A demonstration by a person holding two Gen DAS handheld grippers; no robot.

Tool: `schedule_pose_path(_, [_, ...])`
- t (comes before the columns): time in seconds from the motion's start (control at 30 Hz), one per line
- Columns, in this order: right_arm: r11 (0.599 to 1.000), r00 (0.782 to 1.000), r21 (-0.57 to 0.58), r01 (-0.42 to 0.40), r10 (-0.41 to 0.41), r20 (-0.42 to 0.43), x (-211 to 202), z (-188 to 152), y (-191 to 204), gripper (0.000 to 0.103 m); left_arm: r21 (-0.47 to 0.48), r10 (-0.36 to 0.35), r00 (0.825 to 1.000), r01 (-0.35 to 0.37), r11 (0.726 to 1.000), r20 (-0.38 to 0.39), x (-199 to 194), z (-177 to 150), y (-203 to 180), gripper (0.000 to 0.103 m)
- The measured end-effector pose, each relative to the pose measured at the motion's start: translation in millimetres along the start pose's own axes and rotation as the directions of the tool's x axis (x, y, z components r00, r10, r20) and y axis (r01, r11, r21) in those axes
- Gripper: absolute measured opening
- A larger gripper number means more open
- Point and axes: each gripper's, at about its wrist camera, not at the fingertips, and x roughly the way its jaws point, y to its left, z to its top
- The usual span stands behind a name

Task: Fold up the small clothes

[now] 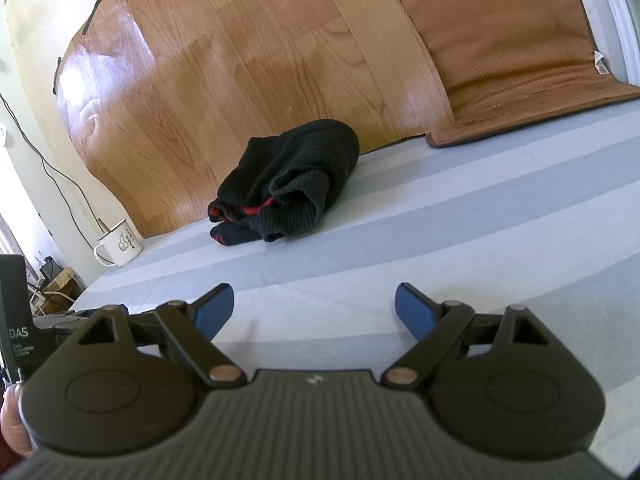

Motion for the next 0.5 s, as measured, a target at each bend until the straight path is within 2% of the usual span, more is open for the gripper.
schedule_pose_path(0.3, [1.000, 1.000, 0.000, 0.000, 0.000, 0.001, 0.3, -0.9, -0.9, 0.090, 0.001, 0.004, 1.000, -0.004, 1.000, 0.003, 0.6, -0.5, 1.5, 0.103])
schedule_pose_path(0.5, [1.000, 1.000, -0.002, -0.002, 0.002, -0.001, 0.3, -0.3, -1.9, 0.090, 0.025, -0.011, 0.998, 0.009, 1.000, 0.054, -5.5, -1.9, -0.2, 0.103])
